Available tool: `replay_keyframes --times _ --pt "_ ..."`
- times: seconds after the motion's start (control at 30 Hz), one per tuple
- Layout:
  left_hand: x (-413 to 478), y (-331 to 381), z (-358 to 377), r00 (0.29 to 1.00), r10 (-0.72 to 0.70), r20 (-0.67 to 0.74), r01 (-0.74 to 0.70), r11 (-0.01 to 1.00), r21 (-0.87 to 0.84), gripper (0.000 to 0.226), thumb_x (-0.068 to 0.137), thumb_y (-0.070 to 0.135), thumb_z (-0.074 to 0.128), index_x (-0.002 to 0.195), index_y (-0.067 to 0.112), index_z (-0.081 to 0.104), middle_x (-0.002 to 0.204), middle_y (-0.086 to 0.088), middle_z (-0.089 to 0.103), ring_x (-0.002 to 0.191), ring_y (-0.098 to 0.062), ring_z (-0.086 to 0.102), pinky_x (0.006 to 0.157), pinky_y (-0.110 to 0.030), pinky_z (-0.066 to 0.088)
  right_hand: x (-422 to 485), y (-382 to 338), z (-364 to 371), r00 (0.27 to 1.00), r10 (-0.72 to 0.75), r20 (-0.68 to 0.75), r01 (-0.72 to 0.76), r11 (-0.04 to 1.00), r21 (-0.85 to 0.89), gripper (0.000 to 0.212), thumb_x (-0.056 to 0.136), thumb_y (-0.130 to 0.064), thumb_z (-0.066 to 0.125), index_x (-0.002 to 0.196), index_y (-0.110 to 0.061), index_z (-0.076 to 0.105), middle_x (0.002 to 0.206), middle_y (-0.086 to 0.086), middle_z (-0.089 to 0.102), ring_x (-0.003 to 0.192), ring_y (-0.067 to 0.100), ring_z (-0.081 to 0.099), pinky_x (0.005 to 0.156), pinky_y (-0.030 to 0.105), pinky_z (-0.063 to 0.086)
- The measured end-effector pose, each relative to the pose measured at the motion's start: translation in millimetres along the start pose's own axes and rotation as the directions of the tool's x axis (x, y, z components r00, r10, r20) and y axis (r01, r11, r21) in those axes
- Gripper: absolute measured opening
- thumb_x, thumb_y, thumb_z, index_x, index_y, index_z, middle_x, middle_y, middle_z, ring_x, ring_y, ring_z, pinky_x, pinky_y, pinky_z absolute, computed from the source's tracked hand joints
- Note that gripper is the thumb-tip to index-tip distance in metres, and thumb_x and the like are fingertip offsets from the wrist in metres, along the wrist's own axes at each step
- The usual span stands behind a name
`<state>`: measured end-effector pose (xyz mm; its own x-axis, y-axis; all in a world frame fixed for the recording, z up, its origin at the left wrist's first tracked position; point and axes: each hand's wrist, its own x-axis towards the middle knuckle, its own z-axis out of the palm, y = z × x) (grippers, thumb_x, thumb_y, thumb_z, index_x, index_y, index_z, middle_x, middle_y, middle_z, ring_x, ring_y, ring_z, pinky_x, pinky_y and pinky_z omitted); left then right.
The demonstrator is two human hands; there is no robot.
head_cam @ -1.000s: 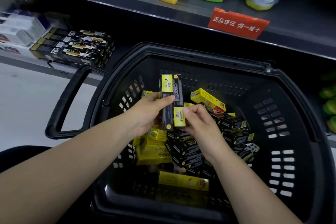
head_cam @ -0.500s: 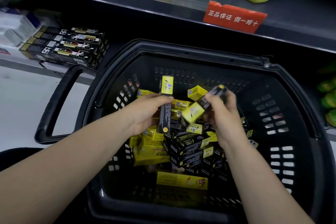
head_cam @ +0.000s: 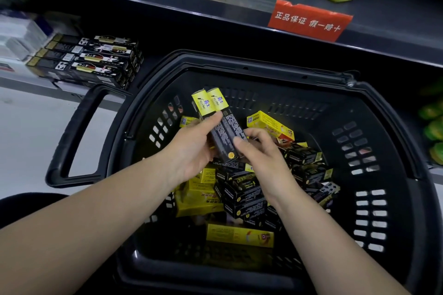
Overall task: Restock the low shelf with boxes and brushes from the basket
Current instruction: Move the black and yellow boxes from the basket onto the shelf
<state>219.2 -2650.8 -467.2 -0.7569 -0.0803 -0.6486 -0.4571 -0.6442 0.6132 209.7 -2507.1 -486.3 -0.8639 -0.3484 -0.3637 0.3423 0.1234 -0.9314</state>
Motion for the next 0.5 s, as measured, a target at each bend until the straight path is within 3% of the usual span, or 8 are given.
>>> replay_keyframes --times 0.1,0.2,0.27,0.33,0.4,0.5 --pt "-1 2 -4 0.995 0.018 -0.093 -0.006 0.992 0.127 0.037 0.082 0.013 0.067 0.117 0.008 0.057 0.095 -0.007 0.071 0.084 -0.02 0.069 0.073 -0.037 0.055 5 -4 -13 0.995 -0.073 0.06 0.086 0.964 -0.251 0.011 0.093 -0.034 0.052 0.094 -0.031 0.063 0.098 -0.011 0.066 0.087 -0.008 0.06 0.072 0.008 0.044" --pt "1 9 -9 0.981 0.037 -0.189 0.003 0.978 0.209 0.026 0.08 0.008 0.069 0.104 0.012 0.059 0.09 -0.005 0.071 0.085 -0.02 0.067 0.082 -0.041 0.053 12 -4 -36 0.993 -0.107 -0.049 0.061 0.825 -0.562 0.019 0.095 -0.035 0.046 0.1 -0.03 0.064 0.113 -0.007 0.061 0.105 0.006 0.054 0.087 0.022 0.04" --pt "2 15 -10 0.98 0.05 -0.192 -0.006 0.975 0.223 0.02 0.08 0.008 0.069 0.097 0.013 0.06 0.091 -0.005 0.07 0.086 -0.02 0.066 0.08 -0.039 0.053 13 1 -41 1.0 0.025 0.0 -0.017 0.711 -0.703 0.024 0.094 -0.036 0.051 0.115 -0.029 0.059 0.125 -0.004 0.057 0.112 0.012 0.051 0.091 0.026 0.04" --pt "2 18 -11 0.983 0.053 -0.178 -0.007 0.969 0.249 0.019 0.081 0.008 0.068 0.098 0.013 0.06 0.095 -0.007 0.07 0.09 -0.021 0.066 0.079 -0.038 0.053 12 10 -34 0.983 0.164 0.082 -0.018 0.534 -0.845 0.043 0.091 -0.04 0.055 0.132 -0.028 0.049 0.137 0.0 0.047 0.124 0.018 0.041 0.098 0.032 0.038" --pt "2 19 -10 0.984 0.047 -0.17 0.002 0.961 0.275 0.021 0.081 0.01 0.069 0.101 0.013 0.061 0.099 -0.008 0.07 0.095 -0.023 0.066 0.085 -0.041 0.052 11 14 -24 0.977 0.181 0.109 0.028 0.4 -0.916 0.059 0.088 -0.045 0.057 0.141 -0.027 0.039 0.143 0.005 0.037 0.132 0.025 0.03 0.104 0.037 0.034" --pt "1 18 -10 0.986 0.038 -0.161 0.008 0.961 0.277 0.02 0.081 0.011 0.069 0.1 0.012 0.062 0.1 -0.008 0.07 0.098 -0.024 0.065 0.089 -0.042 0.051 15 11 -20 0.968 0.243 0.056 -0.059 0.442 -0.895 0.063 0.085 -0.044 0.062 0.141 -0.025 0.039 0.141 0.01 0.035 0.125 0.028 0.042 0.099 0.035 0.041"
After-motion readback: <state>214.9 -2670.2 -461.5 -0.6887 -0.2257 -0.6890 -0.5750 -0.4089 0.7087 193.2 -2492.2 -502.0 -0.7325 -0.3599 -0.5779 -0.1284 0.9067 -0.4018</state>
